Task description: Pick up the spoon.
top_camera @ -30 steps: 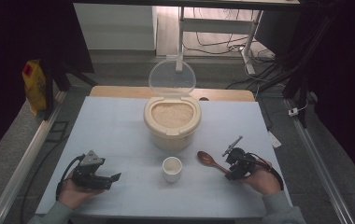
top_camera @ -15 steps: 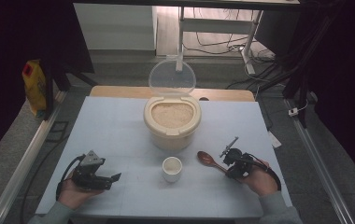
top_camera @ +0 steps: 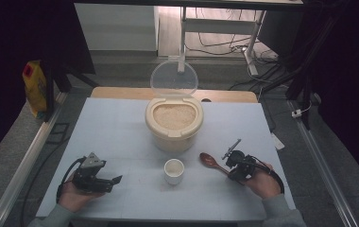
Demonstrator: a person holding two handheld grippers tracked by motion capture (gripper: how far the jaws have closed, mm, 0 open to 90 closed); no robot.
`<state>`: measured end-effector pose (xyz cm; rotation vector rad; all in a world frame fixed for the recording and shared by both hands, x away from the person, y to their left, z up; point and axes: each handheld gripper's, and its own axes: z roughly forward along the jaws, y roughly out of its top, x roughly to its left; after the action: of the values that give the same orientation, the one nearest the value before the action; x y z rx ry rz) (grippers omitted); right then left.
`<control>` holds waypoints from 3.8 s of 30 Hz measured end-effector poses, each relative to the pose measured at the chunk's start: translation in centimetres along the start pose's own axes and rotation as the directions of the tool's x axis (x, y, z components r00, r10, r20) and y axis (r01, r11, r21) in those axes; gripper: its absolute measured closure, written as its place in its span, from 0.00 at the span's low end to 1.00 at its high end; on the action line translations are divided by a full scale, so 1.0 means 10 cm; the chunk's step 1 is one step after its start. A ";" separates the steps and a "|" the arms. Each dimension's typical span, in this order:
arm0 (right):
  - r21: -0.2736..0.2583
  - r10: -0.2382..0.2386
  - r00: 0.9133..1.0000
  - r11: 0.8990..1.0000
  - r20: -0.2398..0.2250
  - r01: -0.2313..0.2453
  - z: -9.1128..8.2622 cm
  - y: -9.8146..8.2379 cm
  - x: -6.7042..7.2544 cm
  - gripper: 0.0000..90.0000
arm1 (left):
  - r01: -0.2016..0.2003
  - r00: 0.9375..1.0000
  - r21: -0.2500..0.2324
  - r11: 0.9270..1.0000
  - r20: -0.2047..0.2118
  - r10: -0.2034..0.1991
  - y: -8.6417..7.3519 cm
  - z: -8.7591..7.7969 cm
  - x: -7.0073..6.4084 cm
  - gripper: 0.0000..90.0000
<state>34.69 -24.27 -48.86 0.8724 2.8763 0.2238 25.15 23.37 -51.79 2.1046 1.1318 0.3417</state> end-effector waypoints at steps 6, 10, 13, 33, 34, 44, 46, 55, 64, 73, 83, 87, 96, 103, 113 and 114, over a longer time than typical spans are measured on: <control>-0.020 0.003 1.000 1.000 0.000 -0.003 -0.05 -0.01 -0.01 0.87 | -0.001 1.000 0.004 1.000 0.000 0.001 0.00 0.00 0.00 0.13; -0.042 0.008 1.000 0.999 -0.008 -0.008 -0.08 -0.03 -0.02 0.87 | -0.001 1.000 0.003 1.000 0.000 0.001 0.00 0.00 0.01 0.13; -0.058 0.014 1.000 0.998 -0.008 -0.014 -0.11 -0.04 -0.03 0.87 | -0.002 1.000 0.005 1.000 -0.001 0.002 -0.01 0.01 0.01 0.13; -0.171 -0.009 0.999 0.985 -0.050 0.001 -0.43 -0.14 -0.01 0.87 | -0.002 1.000 0.007 1.000 -0.001 0.002 -0.01 0.01 0.01 0.13; -0.176 -0.016 0.998 0.984 -0.053 0.006 -0.44 -0.14 0.00 0.87 | -0.003 1.000 0.008 1.000 -0.001 0.003 -0.01 0.01 0.01 0.13; -0.211 -0.072 0.995 0.976 -0.075 0.055 -0.55 -0.10 0.14 0.87 | -0.005 1.000 0.006 1.000 0.001 0.005 -0.01 0.01 0.01 0.13; -0.219 -0.081 0.994 0.974 -0.078 0.062 -0.57 -0.09 0.16 0.87 | -0.005 1.000 0.005 1.000 0.001 0.005 -0.01 0.01 0.01 0.14; -0.255 -0.129 0.987 0.962 -0.093 0.101 -0.68 -0.06 0.27 0.87 | -0.004 1.000 0.005 1.000 0.001 0.004 0.00 0.01 0.00 0.14; -0.281 -0.179 0.979 0.948 -0.094 0.146 -0.71 0.04 0.41 0.87 | -0.020 1.000 -0.018 1.000 0.004 0.020 0.04 -0.01 -0.04 0.14; -0.276 -0.232 0.968 0.940 -0.091 0.199 -0.68 0.18 0.56 0.87 | -0.066 0.997 -0.042 0.997 0.031 0.068 0.15 -0.04 -0.17 0.14; -0.265 -0.272 0.958 0.934 -0.094 0.239 -0.64 0.34 0.69 0.87 | -0.087 0.995 -0.065 0.994 0.047 0.091 0.24 -0.07 -0.24 0.14; -0.266 -0.287 0.954 0.930 -0.091 0.254 -0.62 0.39 0.74 0.87 | -0.122 0.990 -0.090 0.988 0.063 0.128 0.34 -0.14 -0.33 0.15; -0.259 -0.327 0.941 0.919 -0.083 0.297 -0.59 0.52 0.86 0.87 | -0.200 0.972 -0.132 0.971 0.101 0.214 0.57 -0.25 -0.56 0.16; -0.258 -0.362 0.929 0.907 -0.080 0.332 -0.57 0.62 0.95 0.87 | -0.266 0.949 -0.154 0.952 0.129 0.286 0.77 -0.29 -0.76 0.17; -0.277 -0.390 0.918 0.892 -0.073 0.357 -0.59 0.72 1.05 0.87 | -0.348 0.914 -0.119 0.930 0.178 0.364 1.03 -0.16 -0.99 0.19; -0.280 -0.393 0.917 0.890 -0.073 0.359 -0.60 0.73 1.05 0.87 | -0.363 0.907 -0.111 0.925 0.186 0.378 1.05 -0.15 -1.01 0.20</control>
<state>28.96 -13.04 -42.55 0.2510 2.9604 0.6184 25.05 12.09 -42.47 2.2259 0.5861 0.3271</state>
